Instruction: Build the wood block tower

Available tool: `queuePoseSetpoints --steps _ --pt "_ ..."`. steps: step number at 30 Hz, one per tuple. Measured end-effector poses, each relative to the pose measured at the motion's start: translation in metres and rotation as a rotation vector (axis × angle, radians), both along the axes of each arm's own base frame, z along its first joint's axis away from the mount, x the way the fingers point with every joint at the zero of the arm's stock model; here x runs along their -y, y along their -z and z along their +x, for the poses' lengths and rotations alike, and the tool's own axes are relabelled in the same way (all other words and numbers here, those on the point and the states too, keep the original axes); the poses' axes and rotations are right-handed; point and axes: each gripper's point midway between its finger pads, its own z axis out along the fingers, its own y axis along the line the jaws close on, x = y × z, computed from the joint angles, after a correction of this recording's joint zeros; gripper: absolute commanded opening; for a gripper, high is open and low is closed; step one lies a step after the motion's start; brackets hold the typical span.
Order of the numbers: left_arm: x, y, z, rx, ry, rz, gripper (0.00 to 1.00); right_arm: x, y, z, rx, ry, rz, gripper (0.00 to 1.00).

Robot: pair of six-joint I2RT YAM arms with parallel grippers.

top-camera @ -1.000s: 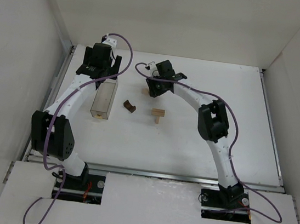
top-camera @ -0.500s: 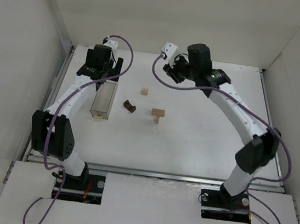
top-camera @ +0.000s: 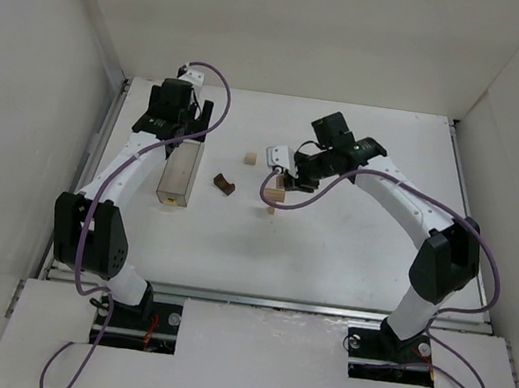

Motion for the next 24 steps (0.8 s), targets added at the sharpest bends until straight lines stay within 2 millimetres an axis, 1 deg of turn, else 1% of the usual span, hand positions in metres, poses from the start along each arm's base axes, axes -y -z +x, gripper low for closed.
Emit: queuePoseSetpoints --steps 2,4,10,18,24 --pt "0.0 0.002 -0.002 -0.003 0.001 -0.001 1.0 -0.002 0.01 -0.003 -0.032 -0.028 -0.009 0.0" --pt "0.0 0.003 -0.004 -0.004 0.001 -0.001 1.0 -0.006 0.012 -0.006 -0.047 -0.05 -0.001 0.0" --pt "0.0 0.004 -0.006 -0.005 0.004 -0.003 1.0 -0.013 0.004 -0.011 -0.062 -0.086 0.041 0.0" --pt "0.002 0.006 -0.006 -0.006 0.012 -0.009 1.0 -0.016 0.0 -0.01 -0.131 -0.008 0.056 0.0" --pt "0.0 0.005 -0.005 0.01 -0.032 -0.042 1.0 -0.018 0.006 -0.013 -0.158 0.038 0.027 0.0"
